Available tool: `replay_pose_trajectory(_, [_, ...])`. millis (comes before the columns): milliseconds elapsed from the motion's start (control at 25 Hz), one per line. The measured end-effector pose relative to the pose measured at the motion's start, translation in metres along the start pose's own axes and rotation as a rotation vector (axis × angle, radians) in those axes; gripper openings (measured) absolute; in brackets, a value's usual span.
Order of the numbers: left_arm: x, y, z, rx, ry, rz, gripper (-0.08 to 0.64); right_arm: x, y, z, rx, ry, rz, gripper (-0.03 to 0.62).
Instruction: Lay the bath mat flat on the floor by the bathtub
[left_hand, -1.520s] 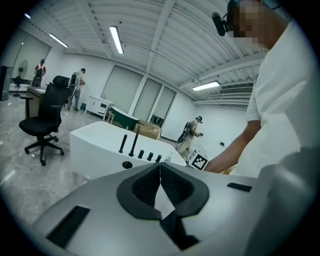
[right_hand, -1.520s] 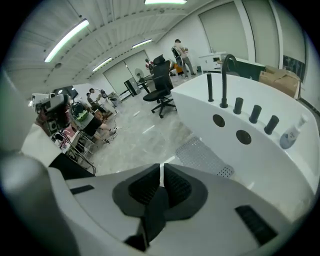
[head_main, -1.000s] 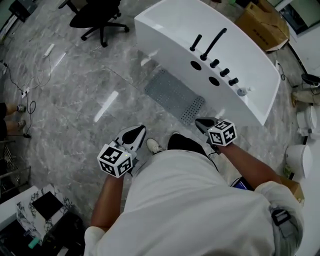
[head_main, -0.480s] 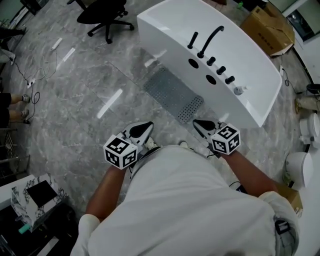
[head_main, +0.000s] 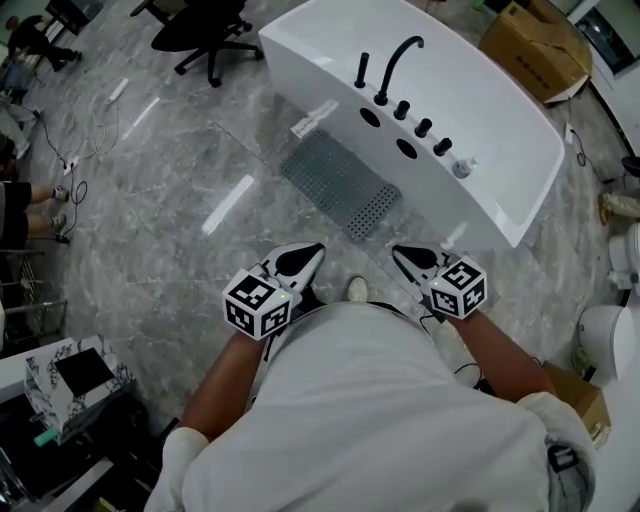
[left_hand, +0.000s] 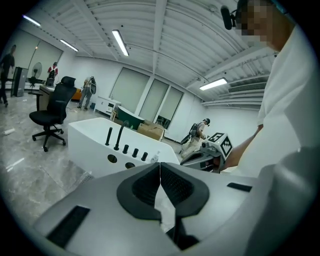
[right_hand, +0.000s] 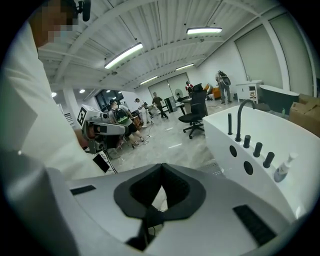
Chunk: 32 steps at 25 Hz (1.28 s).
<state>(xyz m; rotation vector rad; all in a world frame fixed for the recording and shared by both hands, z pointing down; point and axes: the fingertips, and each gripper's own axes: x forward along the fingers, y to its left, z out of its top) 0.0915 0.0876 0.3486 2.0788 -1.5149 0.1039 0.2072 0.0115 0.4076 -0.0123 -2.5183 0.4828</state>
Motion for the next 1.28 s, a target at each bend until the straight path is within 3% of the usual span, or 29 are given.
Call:
replay_pose_trajectory(280, [0.009,-0.017,-0.016,-0.032,0.009,0.043,0.018,-0.018,-0.006,-0.014,-0.038,-0.007,0.022,0.009])
replay_pose_trajectory(600, [0.02,-0.031,-0.012,0.002,0.016,0.049,0.018,-0.03,-0.005,-0.02,-0.062,-0.036,0.027,0.008])
replay_pose_trajectory(1280, [0.055,-0.053,-0.011,0.044,0.063,-0.01,0.018,-0.051,-0.022,-0.03,-0.035,-0.071,-0.008,0.008])
